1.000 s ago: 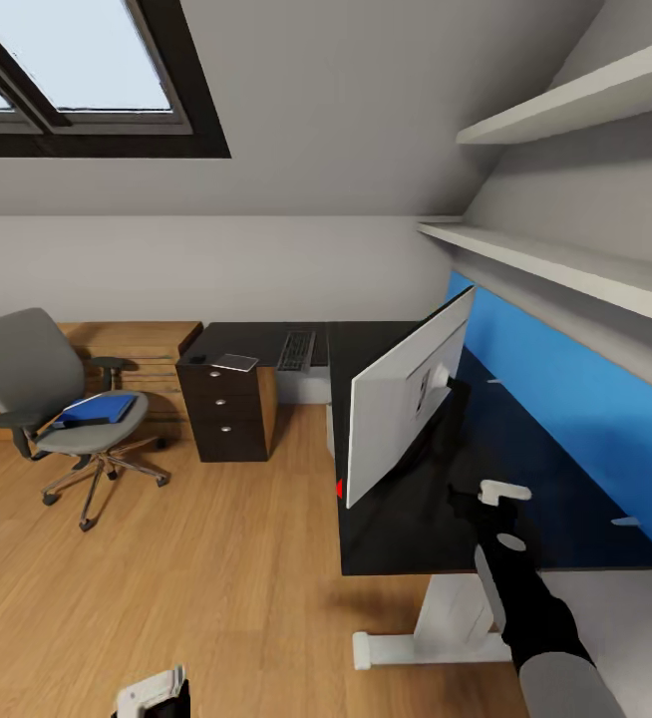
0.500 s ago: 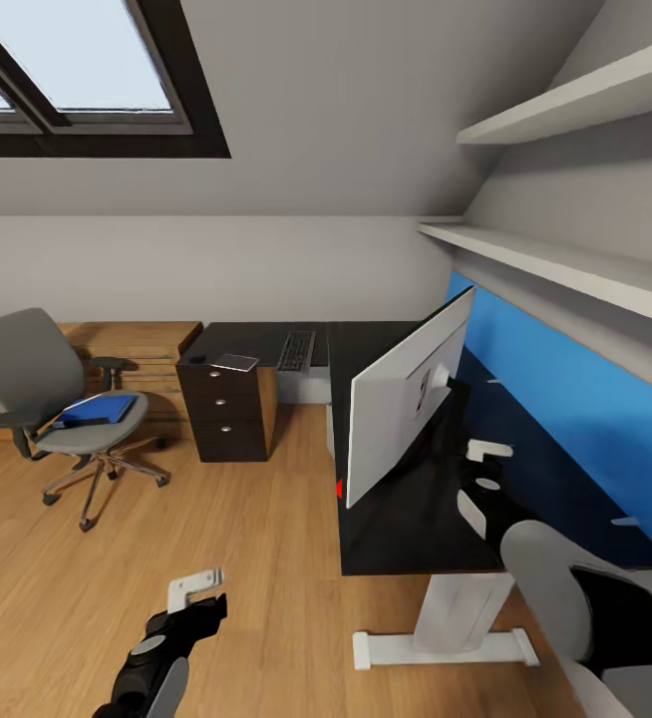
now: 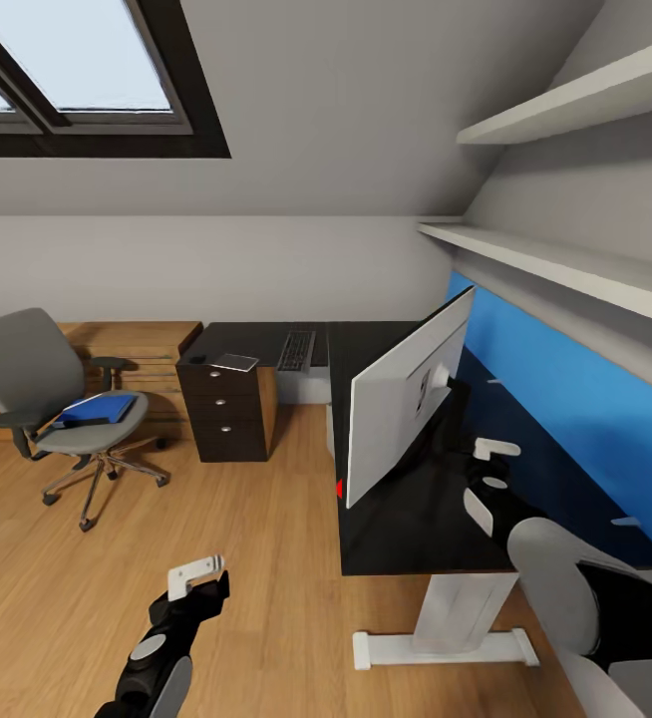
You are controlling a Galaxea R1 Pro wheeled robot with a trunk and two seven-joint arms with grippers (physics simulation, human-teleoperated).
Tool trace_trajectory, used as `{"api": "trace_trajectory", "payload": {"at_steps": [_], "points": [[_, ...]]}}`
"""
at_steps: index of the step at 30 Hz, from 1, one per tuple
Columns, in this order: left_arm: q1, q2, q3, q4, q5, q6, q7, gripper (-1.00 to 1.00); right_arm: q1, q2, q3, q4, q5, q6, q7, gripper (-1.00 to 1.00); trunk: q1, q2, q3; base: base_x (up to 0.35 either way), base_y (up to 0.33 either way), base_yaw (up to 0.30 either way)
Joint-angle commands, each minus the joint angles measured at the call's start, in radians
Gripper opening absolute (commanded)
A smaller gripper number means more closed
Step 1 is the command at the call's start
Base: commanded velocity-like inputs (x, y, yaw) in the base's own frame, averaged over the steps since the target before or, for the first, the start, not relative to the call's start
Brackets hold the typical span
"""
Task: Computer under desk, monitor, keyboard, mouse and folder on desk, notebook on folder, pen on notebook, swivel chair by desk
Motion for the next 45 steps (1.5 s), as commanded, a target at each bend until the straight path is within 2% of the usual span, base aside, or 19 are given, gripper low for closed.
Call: {"api": "trace_trajectory", "payload": {"at_steps": [1, 9, 12, 14, 16, 19, 35, 40, 45], "points": [[-0.001, 0.0, -0.003, -0.002, 0.008, 0.002, 0.008, 1.0, -0.001, 0.0, -0.008, 0.003, 0.011, -0.006, -0.001, 1.0, 0.0, -0.001, -0.001, 0.0, 0.0, 0.0], [-0.001, -0.002, -0.011, -0.006, 0.007, -0.001, 0.008, 1.0, 0.001, -0.002, -0.008, 0.013, 0.014, -0.025, 0.002, 1.0, 0.0, -0.001, -0.001, 0.185, 0.0, 0.0], [-0.001, -0.002, -0.026, -0.011, 0.006, -0.001, 0.009, 1.0, 0.001, -0.002, -0.008, 0.014, 0.014, -0.027, 0.002, 1.0, 0.0, -0.001, -0.001, 0.196, 0.0, 0.0], [-0.001, -0.001, -0.059, -0.013, 0.006, 0.0, 0.011, 1.0, 0.001, -0.003, -0.008, 0.015, 0.014, -0.029, 0.002, 1.0, 0.0, -0.001, -0.001, 0.28, -0.047, 0.0], [-0.001, 0.0, -0.075, -0.013, 0.007, 0.002, 0.012, 1.0, 0.002, -0.005, -0.008, 0.015, 0.013, -0.037, 0.002, 1.0, 0.0, -0.001, -0.001, 0.273, -0.086, 0.0], [-0.001, 0.001, -0.083, -0.014, 0.008, 0.003, 0.013, 1.0, 0.002, -0.006, -0.008, 0.016, 0.014, -0.058, 0.002, 1.0, 0.0, -0.001, -0.001, 0.198, -0.084, 0.0], [-0.001, 0.001, -0.082, -0.053, 0.022, 0.005, 0.013, 1.0, 0.003, -0.007, -0.007, 0.032, 0.015, -0.074, 0.005, 1.0, 0.0, -0.001, -0.001, 0.073, -0.048, 0.0], [-0.001, 0.002, -0.079, -0.058, 0.043, 0.003, 0.014, 1.0, 0.003, -0.006, -0.006, 0.038, 0.014, -0.073, 0.005, 1.0, 0.019, -0.036, -0.017, 0.003, -0.002, 0.0], [-0.001, 0.002, -0.079, -0.06, 0.049, 0.003, 0.014, 1.0, 0.003, -0.006, -0.006, 0.039, 0.014, -0.073, 0.005, 1.0, 0.038, -0.071, -0.033, 0.0, 0.0, 0.0]]}}
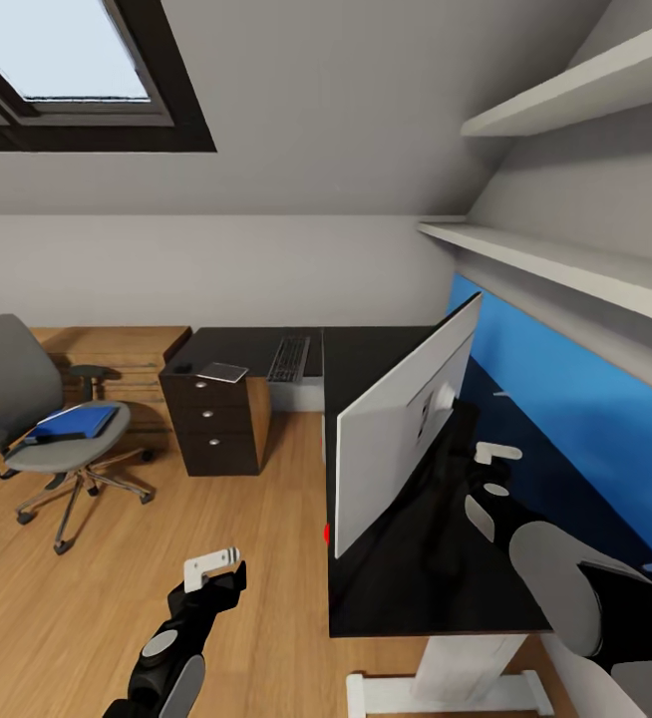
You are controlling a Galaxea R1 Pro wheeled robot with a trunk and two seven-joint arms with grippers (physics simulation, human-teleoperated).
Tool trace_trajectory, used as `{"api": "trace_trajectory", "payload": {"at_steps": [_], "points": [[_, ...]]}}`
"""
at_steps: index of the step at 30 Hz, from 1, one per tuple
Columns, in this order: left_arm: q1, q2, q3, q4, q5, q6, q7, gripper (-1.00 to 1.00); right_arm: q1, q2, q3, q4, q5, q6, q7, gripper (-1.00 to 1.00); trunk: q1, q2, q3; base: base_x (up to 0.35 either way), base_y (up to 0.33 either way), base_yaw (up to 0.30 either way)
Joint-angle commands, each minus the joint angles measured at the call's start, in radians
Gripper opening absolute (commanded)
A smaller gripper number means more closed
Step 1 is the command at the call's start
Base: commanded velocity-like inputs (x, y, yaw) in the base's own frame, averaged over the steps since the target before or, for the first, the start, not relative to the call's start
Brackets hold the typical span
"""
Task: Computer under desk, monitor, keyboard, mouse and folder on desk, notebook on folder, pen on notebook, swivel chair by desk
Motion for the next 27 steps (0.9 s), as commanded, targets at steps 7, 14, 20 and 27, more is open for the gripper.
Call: {"api": "trace_trajectory", "payload": {"at_steps": [7, 14, 20, 27], "points": [[-0.001, 0.001, -0.002, -0.002, 0.009, 0.002, 0.01, 1.0, -0.001, 0.001, -0.008, 0.002, 0.01, -0.005, -0.002, 1.0, 0.027, -0.05, -0.023, 0.0, 0.0, 0.0], [-0.001, 0.002, -0.003, 0.002, 0.009, 0.003, 0.009, 1.0, -0.001, 0.003, -0.008, 0.003, 0.01, -0.006, -0.002, 1.0, 0.031, -0.057, -0.026, 0.0, 0.0, 0.0], [-0.001, 0.002, -0.004, 0.014, 0.009, 0.003, 0.009, 1.0, -0.001, 0.002, -0.008, 0.003, 0.01, -0.006, 0.013, 1.0, 0.031, -0.057, -0.026, 0.0, 0.0, 0.0], [-0.001, 0.002, -0.004, 0.017, 0.009, 0.002, 0.009, 1.0, -0.001, 0.001, -0.008, 0.004, 0.011, -0.006, 0.067, 1.0, 0.031, -0.057, -0.026, 0.0, 0.0, 0.0]]}}
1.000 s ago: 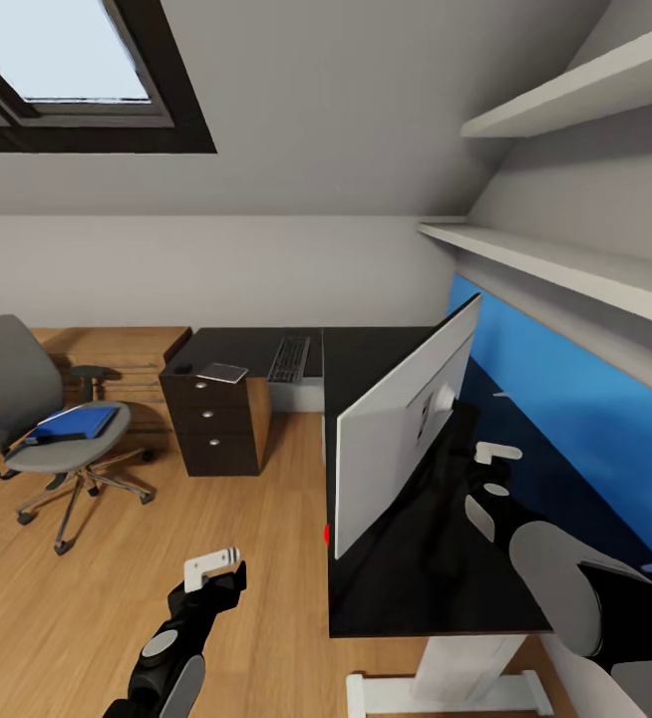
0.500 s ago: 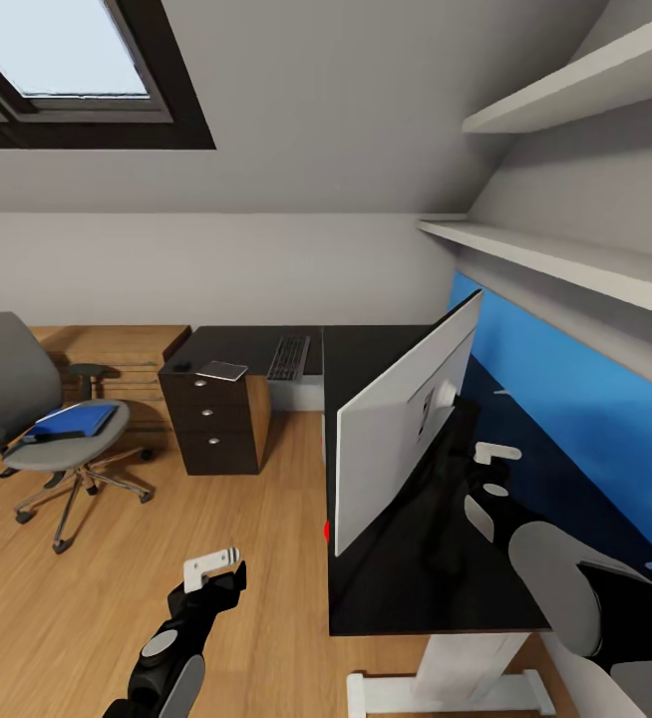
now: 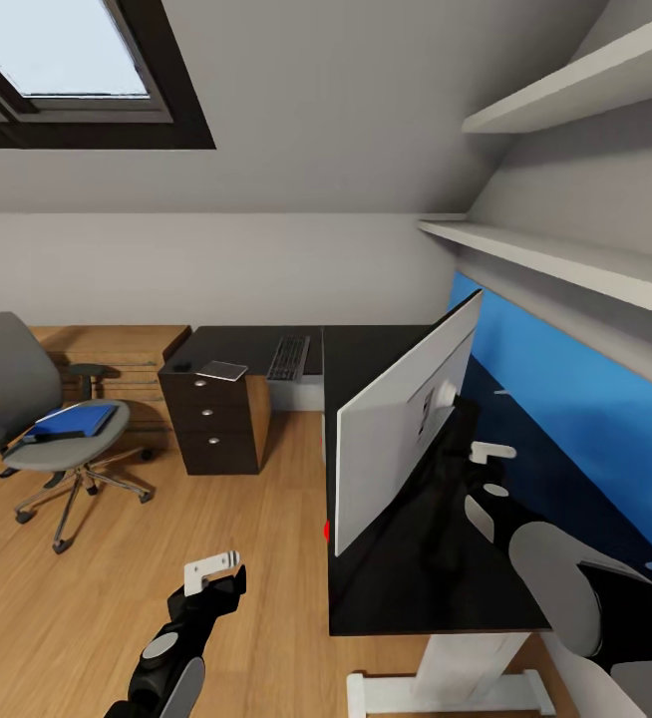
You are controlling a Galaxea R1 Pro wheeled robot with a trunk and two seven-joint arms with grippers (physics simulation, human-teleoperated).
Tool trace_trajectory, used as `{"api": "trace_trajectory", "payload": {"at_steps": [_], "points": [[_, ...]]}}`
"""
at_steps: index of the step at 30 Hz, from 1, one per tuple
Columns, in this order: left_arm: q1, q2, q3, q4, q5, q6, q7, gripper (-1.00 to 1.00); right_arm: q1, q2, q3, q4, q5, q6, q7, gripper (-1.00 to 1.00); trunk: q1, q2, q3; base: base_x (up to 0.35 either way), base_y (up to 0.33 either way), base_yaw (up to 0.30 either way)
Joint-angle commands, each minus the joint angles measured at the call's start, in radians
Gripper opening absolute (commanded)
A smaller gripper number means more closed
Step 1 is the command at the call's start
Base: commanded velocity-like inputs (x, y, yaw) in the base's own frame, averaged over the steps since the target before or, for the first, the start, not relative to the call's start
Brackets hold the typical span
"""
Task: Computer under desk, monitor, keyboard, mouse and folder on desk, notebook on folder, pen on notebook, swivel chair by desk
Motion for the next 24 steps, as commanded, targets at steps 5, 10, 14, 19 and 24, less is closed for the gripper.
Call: {"api": "trace_trajectory", "payload": {"at_steps": [5, 10, 14, 19, 24], "points": [[-0.001, 0.001, -0.003, -0.001, 0.008, 0.002, 0.009, 1.0, -0.001, -0.001, -0.007, 0.002, 0.01, -0.004, 0.013, 1.0, 0.0, -0.001, -0.001, 0.0, 0.0, 0.0], [-0.001, 0.001, -0.003, 0.0, 0.008, 0.002, 0.009, 1.0, -0.001, -0.002, -0.007, 0.002, 0.01, -0.004, 0.016, 1.0, 0.0, -0.001, -0.001, 0.0, 0.0, 0.0], [-0.001, 0.001, -0.003, 0.0, 0.008, 0.002, 0.009, 1.0, -0.001, -0.002, -0.007, 0.002, 0.01, -0.004, 0.017, 1.0, 0.0, -0.001, -0.001, 0.0, 0.0, 0.0], [-0.001, 0.001, -0.003, 0.003, 0.009, 0.002, 0.008, 1.0, -0.001, -0.002, -0.007, 0.002, 0.01, -0.004, 0.017, 1.0, 0.0, -0.001, -0.001, 0.004, 0.0, 0.0], [-0.001, 0.001, -0.003, 0.018, 0.009, 0.002, 0.008, 1.0, -0.001, -0.002, -0.007, 0.002, 0.01, -0.004, 0.017, 1.0, 0.0, -0.001, -0.001, 0.084, 0.0, 0.0]]}}
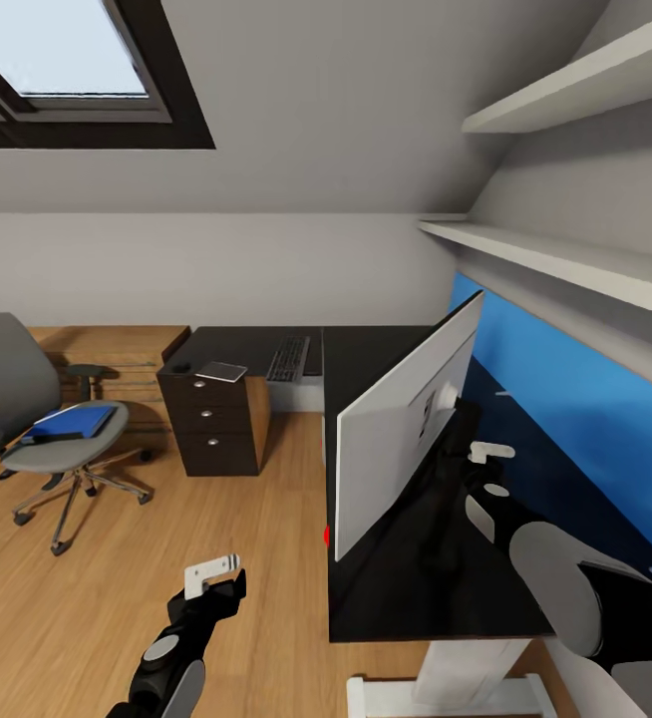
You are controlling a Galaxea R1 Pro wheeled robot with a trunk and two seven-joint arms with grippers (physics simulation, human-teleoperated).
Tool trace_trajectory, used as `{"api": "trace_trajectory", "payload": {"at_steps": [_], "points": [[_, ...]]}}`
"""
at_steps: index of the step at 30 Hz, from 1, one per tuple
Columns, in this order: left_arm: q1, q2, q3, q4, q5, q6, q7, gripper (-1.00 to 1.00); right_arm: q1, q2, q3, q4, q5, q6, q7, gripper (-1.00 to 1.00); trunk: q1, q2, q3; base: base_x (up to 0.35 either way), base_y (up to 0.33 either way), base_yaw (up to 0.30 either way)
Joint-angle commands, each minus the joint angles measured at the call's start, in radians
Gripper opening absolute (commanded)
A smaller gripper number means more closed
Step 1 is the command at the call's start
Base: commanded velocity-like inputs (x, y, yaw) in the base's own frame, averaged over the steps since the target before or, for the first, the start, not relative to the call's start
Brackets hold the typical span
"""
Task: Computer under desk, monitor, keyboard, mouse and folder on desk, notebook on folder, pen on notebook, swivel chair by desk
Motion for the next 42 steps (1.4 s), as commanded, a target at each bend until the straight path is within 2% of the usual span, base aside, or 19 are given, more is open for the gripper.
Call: {"api": "trace_trajectory", "payload": {"at_steps": [1, 29, 30, 42], "points": [[-0.001, 0.001, -0.003, -0.001, 0.008, 0.002, 0.009, 1.0, -0.001, 0.0, -0.007, 0.002, 0.01, -0.003, -0.003, 1.0, 0.0, -0.001, -0.001, 0.036, 0.0, 0.0], [-0.001, 0.001, -0.003, 0.002, 0.01, 0.001, 0.009, 1.0, -0.001, 0.0, -0.007, 0.001, 0.01, -0.003, -0.006, 1.0, 0.0, -0.001, -0.001, 0.04, -0.032, 0.0], [-0.001, 0.001, -0.003, 0.002, 0.01, 0.001, 0.009, 1.0, -0.001, 0.0, -0.007, 0.001, 0.01, -0.003, -0.006, -1.0, 0.0, -0.001, -0.001, 0.003, -0.003, 0.0], [-0.001, 0.001, -0.002, 0.002, 0.01, 0.001, 0.009, 1.0, -0.001, 0.002, -0.007, 0.0, 0.01, -0.002, -0.007, -1.0, 0.0, -0.001, -0.001, 0.0, 0.0, 0.0]]}}
